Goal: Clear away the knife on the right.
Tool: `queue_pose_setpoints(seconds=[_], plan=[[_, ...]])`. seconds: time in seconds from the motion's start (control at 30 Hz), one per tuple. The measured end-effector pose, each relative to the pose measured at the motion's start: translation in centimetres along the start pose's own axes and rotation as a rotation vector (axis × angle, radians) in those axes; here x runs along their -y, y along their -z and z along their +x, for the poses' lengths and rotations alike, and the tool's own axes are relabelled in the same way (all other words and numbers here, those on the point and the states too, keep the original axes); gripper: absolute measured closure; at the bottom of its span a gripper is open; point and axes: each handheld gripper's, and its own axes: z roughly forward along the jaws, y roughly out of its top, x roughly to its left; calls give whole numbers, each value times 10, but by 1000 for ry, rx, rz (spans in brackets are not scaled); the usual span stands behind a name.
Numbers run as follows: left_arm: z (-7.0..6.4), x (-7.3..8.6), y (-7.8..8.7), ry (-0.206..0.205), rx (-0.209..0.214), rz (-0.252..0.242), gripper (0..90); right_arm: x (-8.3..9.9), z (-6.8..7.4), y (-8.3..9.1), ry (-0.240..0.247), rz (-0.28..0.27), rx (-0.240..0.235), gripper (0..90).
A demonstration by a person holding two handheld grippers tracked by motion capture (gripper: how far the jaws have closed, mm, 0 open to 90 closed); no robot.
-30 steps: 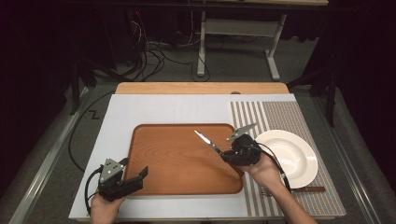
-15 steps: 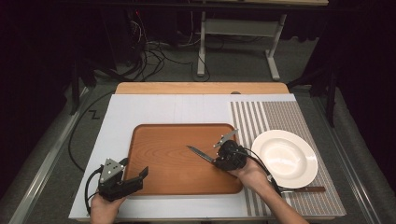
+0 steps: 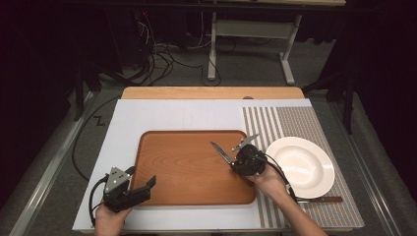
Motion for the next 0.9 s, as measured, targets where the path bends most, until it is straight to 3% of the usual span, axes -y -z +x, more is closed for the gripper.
queue_pose_setpoints(seconds=[0.2, 0.33, 0.43, 0.47, 0.5, 0.53, 0.57, 0.6, 0.63, 0.67, 0.7, 0.73, 0.77, 0.8, 0.83, 0.87, 0.9], plan=[[0, 0, 0, 3, 0, -2, 209, 2, -4, 1, -13, -4, 13, 681], [1, 0, 1, 8, -3, -7, 209, 3, -3, 13, -20, -48, 12, 602], [1, 0, 2, 8, -7, -11, 209, 14, -5, 39, -26, -157, 3, 490], [1, 0, 2, 8, -7, -11, 209, 14, -5, 39, -26, -157, 3, 490], [1, 0, 2, 7, -9, -12, 209, 26, -8, 50, -34, -220, -6, 452], [1, 0, 2, 7, -9, -12, 209, 26, -8, 50, -34, -220, -6, 452], [0, 0, 2, 7, -11, -11, 209, 42, -13, 61, -37, -293, 2, 412], [0, 0, 2, 7, -11, -11, 209, 42, -13, 61, -37, -293, 2, 412], [0, 0, 2, 8, -13, -12, 209, 61, -17, 70, -47, -370, 18, 390], [0, 0, 2, 8, -13, -12, 209, 61, -17, 70, -47, -370, 18, 390], [0, 0, 2, 8, -14, -12, 209, 81, -20, 77, -62, -447, 24, 353], [0, 0, 2, 9, -16, -14, 209, 81, -20, 77, -62, -447, 24, 353], [1, 0, 2, 13, -16, -15, 209, 101, -23, 83, -78, -522, 50, 327], [1, 0, 2, 13, -16, -15, 209, 101, -23, 83, -78, -522, 50, 327], [0, 0, 3, 15, -18, -19, 209, 123, -25, 87, -101, -604, 74, 312], [0, 0, 3, 15, -18, -19, 209, 123, -25, 87, -101, -604, 74, 312], [0, 0, 3, 14, -19, -21, 209, 142, -27, 87, -140, -667, 82, 305]])
